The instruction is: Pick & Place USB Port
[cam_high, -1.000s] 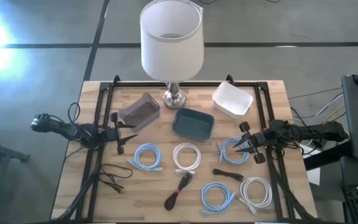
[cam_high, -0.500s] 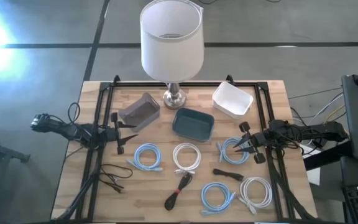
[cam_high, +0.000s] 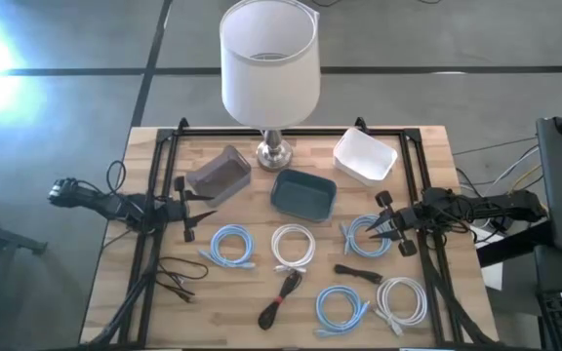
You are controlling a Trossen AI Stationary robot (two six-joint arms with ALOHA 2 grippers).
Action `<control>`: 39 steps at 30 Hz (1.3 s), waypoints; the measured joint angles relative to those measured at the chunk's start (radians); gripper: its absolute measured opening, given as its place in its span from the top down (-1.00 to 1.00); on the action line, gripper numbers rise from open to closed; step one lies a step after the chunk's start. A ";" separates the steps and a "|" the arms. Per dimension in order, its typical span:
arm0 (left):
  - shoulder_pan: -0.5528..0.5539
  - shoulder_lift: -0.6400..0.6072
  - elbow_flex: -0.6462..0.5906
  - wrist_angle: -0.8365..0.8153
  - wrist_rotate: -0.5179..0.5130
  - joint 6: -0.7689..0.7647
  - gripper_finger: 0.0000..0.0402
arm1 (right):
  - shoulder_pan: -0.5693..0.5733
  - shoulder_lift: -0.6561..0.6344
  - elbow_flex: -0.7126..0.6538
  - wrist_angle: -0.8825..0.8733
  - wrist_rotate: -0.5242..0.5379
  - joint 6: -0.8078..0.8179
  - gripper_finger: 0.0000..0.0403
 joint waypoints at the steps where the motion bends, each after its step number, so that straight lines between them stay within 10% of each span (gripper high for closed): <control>1: 0.000 0.000 0.000 0.000 0.000 0.000 0.12 | 0.000 0.000 0.000 0.000 0.000 0.000 0.56; 39: 0.000 0.000 0.000 0.000 0.000 0.000 0.12 | 0.000 0.000 0.000 0.000 0.000 0.000 0.59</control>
